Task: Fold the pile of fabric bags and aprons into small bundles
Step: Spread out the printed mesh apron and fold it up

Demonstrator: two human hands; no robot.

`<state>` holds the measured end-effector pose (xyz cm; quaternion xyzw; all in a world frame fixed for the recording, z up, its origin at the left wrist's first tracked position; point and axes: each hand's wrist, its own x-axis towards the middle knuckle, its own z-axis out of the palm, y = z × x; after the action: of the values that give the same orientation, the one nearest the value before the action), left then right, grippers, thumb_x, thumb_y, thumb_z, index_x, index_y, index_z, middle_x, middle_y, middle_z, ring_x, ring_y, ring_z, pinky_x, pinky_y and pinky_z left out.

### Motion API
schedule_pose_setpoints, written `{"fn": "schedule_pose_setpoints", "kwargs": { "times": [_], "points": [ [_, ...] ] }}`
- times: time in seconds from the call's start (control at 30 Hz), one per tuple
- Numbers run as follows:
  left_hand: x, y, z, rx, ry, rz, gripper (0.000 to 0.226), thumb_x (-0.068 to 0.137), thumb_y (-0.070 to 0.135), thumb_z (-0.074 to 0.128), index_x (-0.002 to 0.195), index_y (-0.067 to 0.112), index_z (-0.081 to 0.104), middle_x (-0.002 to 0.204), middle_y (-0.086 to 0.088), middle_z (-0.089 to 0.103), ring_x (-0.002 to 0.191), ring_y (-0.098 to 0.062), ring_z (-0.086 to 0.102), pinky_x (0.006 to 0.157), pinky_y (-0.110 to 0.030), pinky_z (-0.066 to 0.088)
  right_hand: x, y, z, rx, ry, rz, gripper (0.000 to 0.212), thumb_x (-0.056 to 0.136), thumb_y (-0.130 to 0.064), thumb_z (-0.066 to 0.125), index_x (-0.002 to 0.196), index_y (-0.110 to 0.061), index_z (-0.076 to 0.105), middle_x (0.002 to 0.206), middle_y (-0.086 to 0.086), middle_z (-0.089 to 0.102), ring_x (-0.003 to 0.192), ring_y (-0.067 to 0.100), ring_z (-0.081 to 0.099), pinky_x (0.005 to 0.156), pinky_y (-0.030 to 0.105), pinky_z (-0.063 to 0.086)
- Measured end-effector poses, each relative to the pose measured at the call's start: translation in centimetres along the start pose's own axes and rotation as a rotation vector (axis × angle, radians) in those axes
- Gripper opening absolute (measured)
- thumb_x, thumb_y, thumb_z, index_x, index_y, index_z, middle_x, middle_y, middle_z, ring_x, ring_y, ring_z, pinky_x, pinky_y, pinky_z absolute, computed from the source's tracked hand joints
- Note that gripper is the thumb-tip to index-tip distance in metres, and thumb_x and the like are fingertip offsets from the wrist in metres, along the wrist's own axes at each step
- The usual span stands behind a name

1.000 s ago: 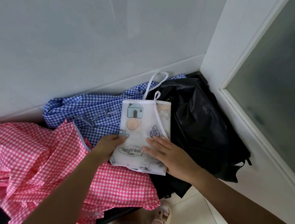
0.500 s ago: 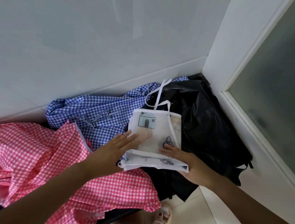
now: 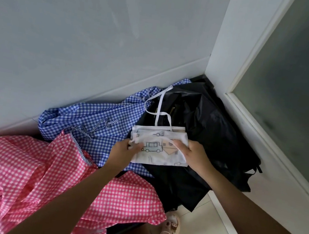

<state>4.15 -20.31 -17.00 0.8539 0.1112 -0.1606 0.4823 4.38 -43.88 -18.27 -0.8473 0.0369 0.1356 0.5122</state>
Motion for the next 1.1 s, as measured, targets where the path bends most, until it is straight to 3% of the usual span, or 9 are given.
{"fn": "schedule_pose_setpoints", "kwargs": {
  "times": [0.07,0.23,0.37,0.53,0.67,0.83,0.93,1.0,1.1],
  "points": [
    [0.6,0.0,0.3,0.042,0.05,-0.024,0.027,0.089,0.037,0.064,0.085,0.011,0.065,0.075,0.0,0.067,0.063,-0.015,0.061,0.05,-0.024,0.043,0.6,-0.4,0.7,-0.121,0.091,-0.012,0.039,0.098,-0.03,0.05,0.063,-0.016,0.045,0.05,-0.006,0.045,0.044,0.005,0.049,0.048,0.017,0.036],
    [0.8,0.9,1.3,0.151,0.213,-0.071,0.036,0.088,0.044,0.062,0.083,0.009,0.058,0.07,0.002,0.057,0.063,-0.011,0.053,0.05,-0.022,0.034,2.0,-0.9,2.3,-0.299,0.158,0.126,0.039,0.103,-0.034,0.035,0.094,-0.006,0.06,0.065,0.0,0.054,0.069,0.024,0.058,0.061,0.031,0.041],
    [1.6,0.9,1.5,0.072,0.273,-0.233,0.059,0.077,0.052,0.071,0.107,0.005,0.049,0.099,-0.009,0.059,0.081,-0.02,0.059,0.061,-0.028,0.045,3.5,-1.2,2.9,-0.402,0.173,0.25,0.051,0.102,-0.04,0.031,0.098,0.0,0.063,0.09,0.015,0.066,0.086,0.03,0.064,0.064,0.03,0.042],
    [3.2,2.6,-0.3,0.191,0.073,-0.395,0.085,0.075,0.065,0.064,0.122,-0.005,0.051,0.118,-0.015,0.059,0.1,-0.028,0.059,0.08,-0.033,0.046,3.8,-1.4,2.5,-0.289,0.187,0.329,0.049,0.1,-0.041,0.039,0.104,0.002,0.063,0.094,0.017,0.067,0.087,0.031,0.064,0.063,0.028,0.039],
    [3.6,3.3,-1.2,-0.002,-0.088,-0.482,0.097,0.06,0.072,0.072,0.123,0.001,0.053,0.108,-0.011,0.067,0.09,-0.026,0.067,0.08,-0.037,0.056,3.4,-1.6,2.2,-0.261,0.173,0.315,0.047,0.099,-0.044,0.042,0.105,-0.002,0.064,0.086,0.011,0.066,0.087,0.029,0.066,0.061,0.028,0.04],
    [1.7,3.0,-0.6,-0.205,-0.161,-0.486,0.058,0.07,0.041,0.082,0.106,-0.001,0.064,0.098,-0.016,0.072,0.09,-0.032,0.07,0.084,-0.048,0.056,1.5,-1.8,1.8,-0.308,0.271,0.215,0.042,0.093,-0.039,0.056,0.12,-0.008,0.048,0.106,0.01,0.062,0.097,0.026,0.062,0.067,0.029,0.044],
    [0.5,2.1,0.4,-0.325,-0.079,-0.508,0.048,0.071,0.031,0.083,0.101,-0.002,0.064,0.1,-0.02,0.07,0.091,-0.035,0.069,0.085,-0.054,0.054,-1.1,-2.7,1.8,-0.356,0.368,-0.074,0.047,0.091,-0.021,0.058,0.134,-0.008,0.043,0.133,0.008,0.045,0.124,0.02,0.042,0.097,0.029,0.044],
    [-0.5,2.3,1.2,-0.378,0.0,-0.498,0.04,0.076,0.027,0.079,0.097,-0.004,0.064,0.1,-0.024,0.069,0.09,-0.038,0.068,0.084,-0.054,0.054,-3.7,-3.7,2.0,-0.317,0.174,-0.26,0.056,0.089,-0.007,0.049,0.143,-0.015,0.035,0.149,0.0,0.03,0.14,0.012,0.022,0.115,0.031,0.028],
    [-2.8,3.5,3.2,-0.457,0.061,-0.469,0.028,0.084,0.02,0.071,0.093,-0.006,0.065,0.086,-0.025,0.069,0.079,-0.038,0.069,0.071,-0.045,0.058,-7.6,-2.9,3.9,-0.457,-0.044,-0.458,0.082,0.08,-0.002,0.048,0.151,-0.026,0.015,0.157,-0.011,0.009,0.146,0.005,-0.004,0.12,0.027,0.0]
  ]
}}
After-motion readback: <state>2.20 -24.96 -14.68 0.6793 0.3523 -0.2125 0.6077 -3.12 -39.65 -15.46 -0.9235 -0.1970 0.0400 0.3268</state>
